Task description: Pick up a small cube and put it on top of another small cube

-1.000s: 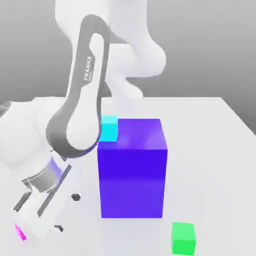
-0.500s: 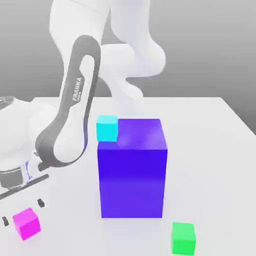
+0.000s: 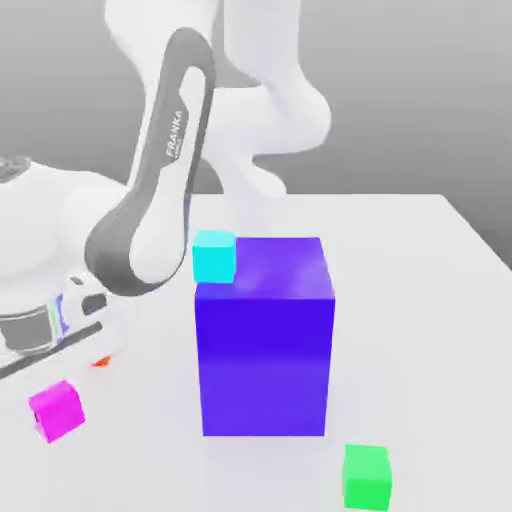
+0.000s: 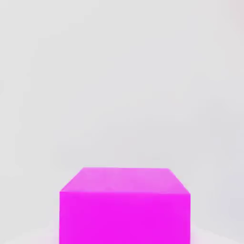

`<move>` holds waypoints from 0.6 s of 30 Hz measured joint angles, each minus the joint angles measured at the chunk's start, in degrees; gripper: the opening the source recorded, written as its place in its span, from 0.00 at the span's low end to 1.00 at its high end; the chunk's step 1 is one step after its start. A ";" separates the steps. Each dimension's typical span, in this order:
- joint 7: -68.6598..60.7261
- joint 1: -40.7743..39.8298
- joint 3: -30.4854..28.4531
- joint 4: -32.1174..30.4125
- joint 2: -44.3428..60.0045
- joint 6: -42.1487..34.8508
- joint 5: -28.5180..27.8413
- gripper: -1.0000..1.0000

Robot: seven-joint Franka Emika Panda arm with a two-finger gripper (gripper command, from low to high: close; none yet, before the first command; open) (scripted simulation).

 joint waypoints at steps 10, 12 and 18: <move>-11.27 5.96 2.95 1.56 -9.92 -12.47 -13.50 0.00; -14.87 7.05 3.62 1.91 -11.19 -14.35 -14.98 0.00; -27.32 9.79 5.54 2.69 -13.79 -18.19 -18.13 0.00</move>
